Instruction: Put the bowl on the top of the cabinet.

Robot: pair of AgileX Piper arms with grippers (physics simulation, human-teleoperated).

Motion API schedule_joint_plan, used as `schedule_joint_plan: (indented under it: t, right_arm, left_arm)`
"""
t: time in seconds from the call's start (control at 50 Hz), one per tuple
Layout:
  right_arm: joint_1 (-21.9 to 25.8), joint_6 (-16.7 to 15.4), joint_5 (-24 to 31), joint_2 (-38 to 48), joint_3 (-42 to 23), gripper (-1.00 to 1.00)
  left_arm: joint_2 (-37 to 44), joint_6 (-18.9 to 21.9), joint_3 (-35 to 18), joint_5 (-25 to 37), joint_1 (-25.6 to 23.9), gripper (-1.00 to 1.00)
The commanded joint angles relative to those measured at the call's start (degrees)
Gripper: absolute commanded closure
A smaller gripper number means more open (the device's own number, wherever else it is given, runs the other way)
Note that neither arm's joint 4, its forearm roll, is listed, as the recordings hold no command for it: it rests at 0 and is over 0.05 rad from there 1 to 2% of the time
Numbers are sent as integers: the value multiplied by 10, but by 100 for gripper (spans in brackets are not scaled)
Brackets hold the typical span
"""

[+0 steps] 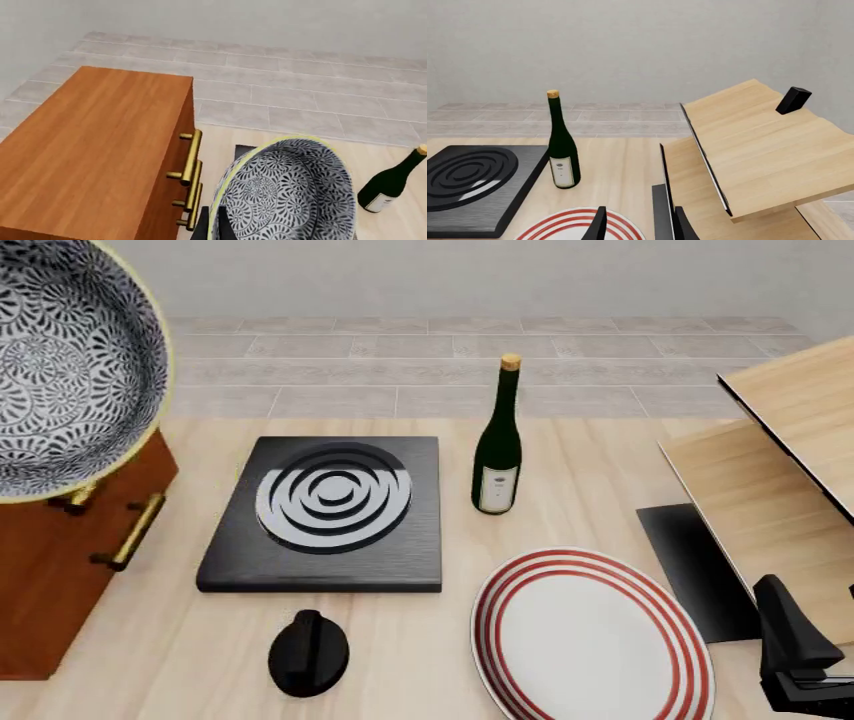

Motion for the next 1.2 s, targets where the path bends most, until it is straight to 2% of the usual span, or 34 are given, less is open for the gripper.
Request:
schedule_joint_plan:
  t: [0.02,0.16,0.5,0.58,0.6,0.64,0.82,1.14,1.2]
  right_arm:
    - [0,0,0,0,0,-100]
    - [0,0,0,0,0,-100]
    - [0,0,0,0,0,-100]
    - [0,0,0,0,0,-100]
    - [0,0,0,0,0,-100]
    - [0,0,0,0,0,-100]
    - [0,0,0,0,0,-100]
    - [0,0,0,0,0,-100]
    - [0,0,0,0,0,-100]
  left_arm:
    - [17,-49,-32,-28,67,100]
    - [28,-83,-41,-45,98,100]
    - [51,-120,-75,-66,148,100]
    - [59,-142,-83,-66,153,100]
    - [63,-162,-86,-56,145,100]
    - [63,-155,-90,-63,155,100]
    - [82,-181,-95,-65,174,100]
    - [146,-260,-97,-89,247,100]
    - [163,-258,-100,-96,264,100]
